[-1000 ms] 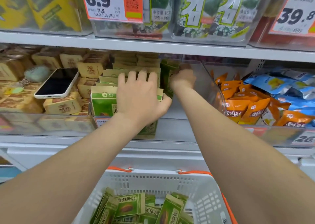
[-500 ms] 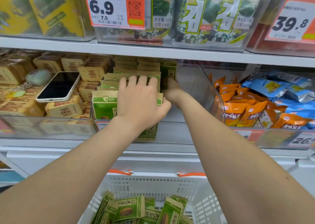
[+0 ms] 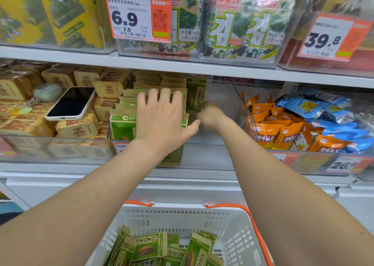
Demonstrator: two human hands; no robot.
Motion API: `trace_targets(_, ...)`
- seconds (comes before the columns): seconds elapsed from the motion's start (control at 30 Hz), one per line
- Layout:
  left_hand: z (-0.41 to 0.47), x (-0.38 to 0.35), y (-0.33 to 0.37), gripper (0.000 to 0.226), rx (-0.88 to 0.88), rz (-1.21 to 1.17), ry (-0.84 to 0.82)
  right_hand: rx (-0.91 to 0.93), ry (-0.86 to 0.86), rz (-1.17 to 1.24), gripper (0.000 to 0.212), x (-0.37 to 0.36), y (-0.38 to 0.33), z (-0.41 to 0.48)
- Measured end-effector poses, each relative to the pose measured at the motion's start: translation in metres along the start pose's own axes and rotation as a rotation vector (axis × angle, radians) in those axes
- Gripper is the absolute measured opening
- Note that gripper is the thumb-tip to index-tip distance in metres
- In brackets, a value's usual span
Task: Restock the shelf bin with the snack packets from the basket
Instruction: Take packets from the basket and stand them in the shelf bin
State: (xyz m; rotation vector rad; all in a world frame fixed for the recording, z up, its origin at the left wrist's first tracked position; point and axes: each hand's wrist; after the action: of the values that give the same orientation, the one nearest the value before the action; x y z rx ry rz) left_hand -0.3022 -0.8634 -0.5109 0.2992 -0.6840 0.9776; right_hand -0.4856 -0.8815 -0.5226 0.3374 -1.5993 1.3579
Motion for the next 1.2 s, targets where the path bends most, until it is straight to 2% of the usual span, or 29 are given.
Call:
trace_targets(0.07, -0.003, 0.005, 0.001, 0.074, -0.031, 0.007, 0.023, 0.051, 0.047, -0.054, 0.033, 0.005, -0.001, -0.015)
trace_targets(0.13, -0.008, 0.011, 0.002, 0.072, -0.056, -0.03, 0.035, 0.09, 0.097, -0.067, 0.037, 0.008, -0.001, -0.032)
trace_targets(0.2, -0.013, 0.017, 0.003, 0.069, -0.069, -0.092, 0.037, 0.206, 0.182, -0.117, 0.041, 0.011, -0.002, -0.054)
trace_targets(0.27, -0.02, 0.026, 0.005, 0.063, -0.097, -0.124, 0.043, 0.379, 0.335, -0.247, 0.034, 0.013, -0.002, -0.075)
trace_targets(0.33, -0.028, 0.035, 0.009, 0.051, -0.148, -0.128, 0.087, 0.557, 0.531, -0.338, 0.02, 0.013, -0.002, -0.095)
trace_targets(0.4, -0.038, 0.044, 0.013, 0.037, -0.211, -0.138, 0.138, 0.675, 0.662, -0.349, 0.019, 0.011, 0.0, -0.11)
trace_targets(0.47, -0.052, 0.047, 0.017, 0.027, -0.269, -0.147, 0.127, 0.744, 0.72, -0.339, 0.015, 0.008, 0.007, -0.122)
trace_targets(0.53, -0.071, 0.044, 0.018, 0.019, -0.29, -0.158, 0.028, 0.799, 0.721, -0.382, 0.013, 0.004, 0.017, -0.135)
trace_targets(0.6, -0.093, 0.039, 0.02, 0.017, -0.308, -0.122, -0.183, 0.844, 0.602, -0.455, 0.013, -0.003, 0.031, -0.148)
trace_targets(0.63, -0.103, 0.037, 0.02, 0.017, -0.329, -0.072, -0.326, 0.841, 0.46, -0.524, 0.012, -0.008, 0.037, -0.156)
trace_targets(0.7, -0.122, 0.033, 0.022, 0.019, -0.421, -0.003, -0.583, 0.767, 0.039, -0.759, 0.011, -0.022, 0.05, -0.175)
trace_targets(0.77, -0.137, 0.027, 0.02, 0.024, -0.56, 0.008, -0.797, 0.623, -0.333, -0.875, 0.013, -0.043, 0.068, -0.191)
trace_targets(0.83, -0.15, 0.018, 0.017, 0.028, -0.721, -0.019, -0.983, 0.507, -0.553, -0.915, 0.012, -0.069, 0.092, -0.204)
trace_targets(0.93, -0.166, 0.009, 0.018, 0.029, -0.788, -0.05, -1.16, 0.439, -0.676, -0.918, 0.029, -0.108, 0.128, -0.222)
trace_targets(1.07, -0.176, 0.001, 0.032, 0.027, -0.828, -0.045, -1.142, 0.504, -0.707, -0.983, 0.032, -0.151, 0.155, -0.249)
trace_targets(1.2, -0.175, -0.005, 0.041, 0.027, -0.787, -0.058, -1.155, 0.606, -0.635, -0.987, 0.064, -0.191, 0.18, -0.27)
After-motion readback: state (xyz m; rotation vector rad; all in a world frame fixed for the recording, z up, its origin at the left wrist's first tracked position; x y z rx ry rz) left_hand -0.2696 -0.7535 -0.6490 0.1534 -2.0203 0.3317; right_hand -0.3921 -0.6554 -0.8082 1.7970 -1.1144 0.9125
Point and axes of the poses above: each hand's wrist, its own z-axis towards the middle knuckle, its own x-axis out of the back of the hand, y = z × x, and after that the axes turned 12 degrees about y, right-handed
